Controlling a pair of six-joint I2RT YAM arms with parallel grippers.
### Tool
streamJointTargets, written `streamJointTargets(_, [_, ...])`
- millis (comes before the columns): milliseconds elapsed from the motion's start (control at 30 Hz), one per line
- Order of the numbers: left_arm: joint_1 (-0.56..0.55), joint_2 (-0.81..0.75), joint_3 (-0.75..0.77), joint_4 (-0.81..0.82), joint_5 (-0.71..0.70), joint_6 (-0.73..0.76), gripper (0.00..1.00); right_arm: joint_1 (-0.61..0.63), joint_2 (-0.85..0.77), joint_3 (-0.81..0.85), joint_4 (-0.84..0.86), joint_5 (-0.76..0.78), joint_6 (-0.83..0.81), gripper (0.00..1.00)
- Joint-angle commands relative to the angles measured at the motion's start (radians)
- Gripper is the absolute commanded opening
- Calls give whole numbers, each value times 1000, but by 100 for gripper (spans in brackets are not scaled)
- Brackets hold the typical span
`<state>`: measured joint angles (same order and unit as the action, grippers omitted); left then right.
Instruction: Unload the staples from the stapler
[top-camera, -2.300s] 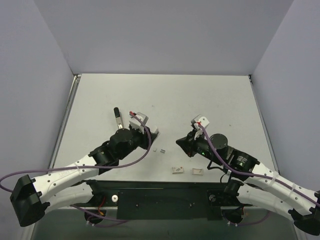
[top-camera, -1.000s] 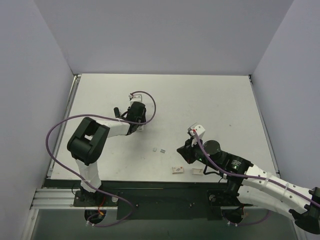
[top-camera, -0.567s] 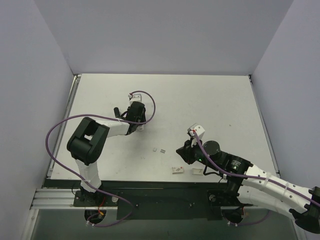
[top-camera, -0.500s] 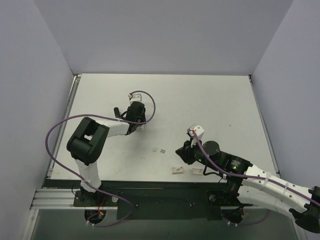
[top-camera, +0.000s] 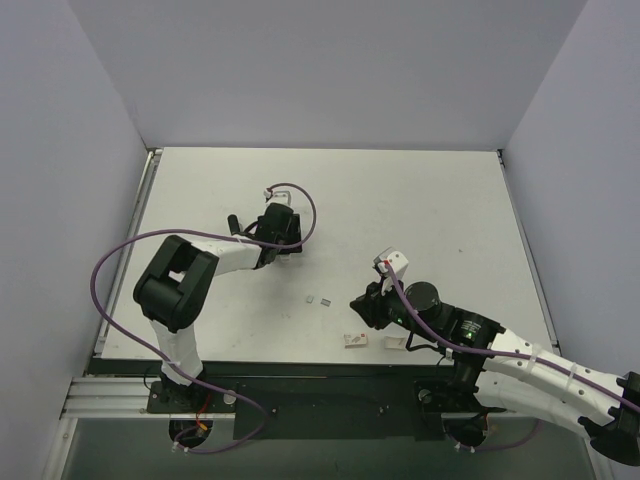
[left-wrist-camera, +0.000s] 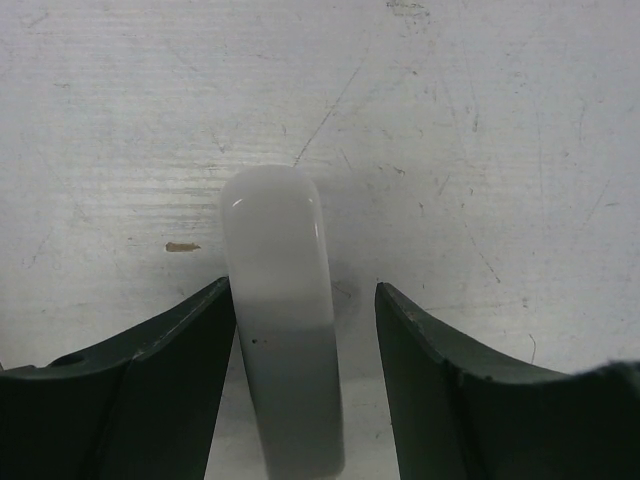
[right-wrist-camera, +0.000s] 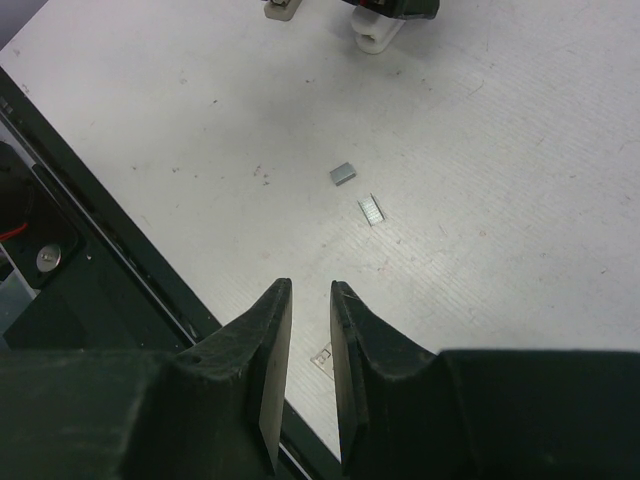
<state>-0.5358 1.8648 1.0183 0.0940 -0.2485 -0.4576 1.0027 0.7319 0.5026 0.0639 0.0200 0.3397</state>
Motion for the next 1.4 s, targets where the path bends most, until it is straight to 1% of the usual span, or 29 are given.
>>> streamJointTargets(0, [-6, -26, 28, -92, 9, 8, 67, 5, 1, 14, 24, 12, -2, 19])
streamJointTargets(200, [-16, -55, 45, -158, -54, 25, 66, 8, 8, 14, 28, 11, -5, 19])
streamJointTargets(433, [-30, -75, 80, -185, -98, 49, 61, 7, 12, 5, 42, 8, 2, 18])
streamJointTargets(600, [-42, -85, 111, -201, -147, 71, 60, 8, 9, 2, 45, 9, 5, 18])
streamJointTargets(1000, [-49, -49, 187, -215, -183, 105, 58, 8, 23, -1, 53, 9, 4, 18])
streamJointTargets(1367, [-50, -9, 197, -209, -192, 105, 56, 10, 43, 1, 63, 0, 5, 18])
